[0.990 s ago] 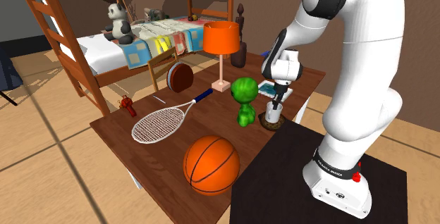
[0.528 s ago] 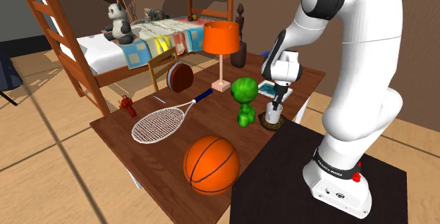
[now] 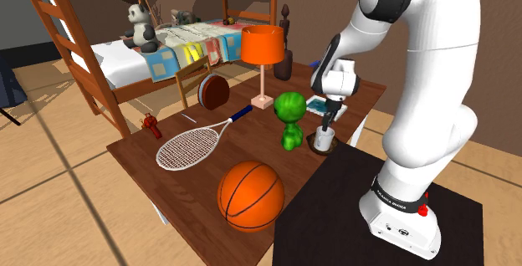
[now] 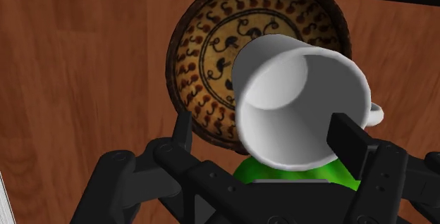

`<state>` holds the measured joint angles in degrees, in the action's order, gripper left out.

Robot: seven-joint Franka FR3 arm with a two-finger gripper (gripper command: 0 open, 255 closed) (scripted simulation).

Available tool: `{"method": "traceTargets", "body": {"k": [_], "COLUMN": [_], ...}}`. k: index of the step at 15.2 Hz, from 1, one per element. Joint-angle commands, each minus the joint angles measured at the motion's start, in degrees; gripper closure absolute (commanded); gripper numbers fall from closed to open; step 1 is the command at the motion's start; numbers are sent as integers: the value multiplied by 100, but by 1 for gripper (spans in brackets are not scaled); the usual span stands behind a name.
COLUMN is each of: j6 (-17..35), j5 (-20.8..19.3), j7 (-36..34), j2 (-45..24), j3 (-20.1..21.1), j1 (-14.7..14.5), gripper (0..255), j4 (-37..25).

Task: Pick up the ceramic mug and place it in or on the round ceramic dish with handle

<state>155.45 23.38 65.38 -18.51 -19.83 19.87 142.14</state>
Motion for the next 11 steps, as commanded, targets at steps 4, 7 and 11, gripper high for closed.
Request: {"method": "traceTargets", "body": {"k": [4,7,11], "j6": [-554,-554,-554], "j5": [-741,-743,-743], "j7": [-534,-535,-535], "j2": [702,703,702], "j3": [-460,-457,-457], "j1": [-287,-283,-283], "gripper": [0,0,0], "j4": [74,75,74]}}
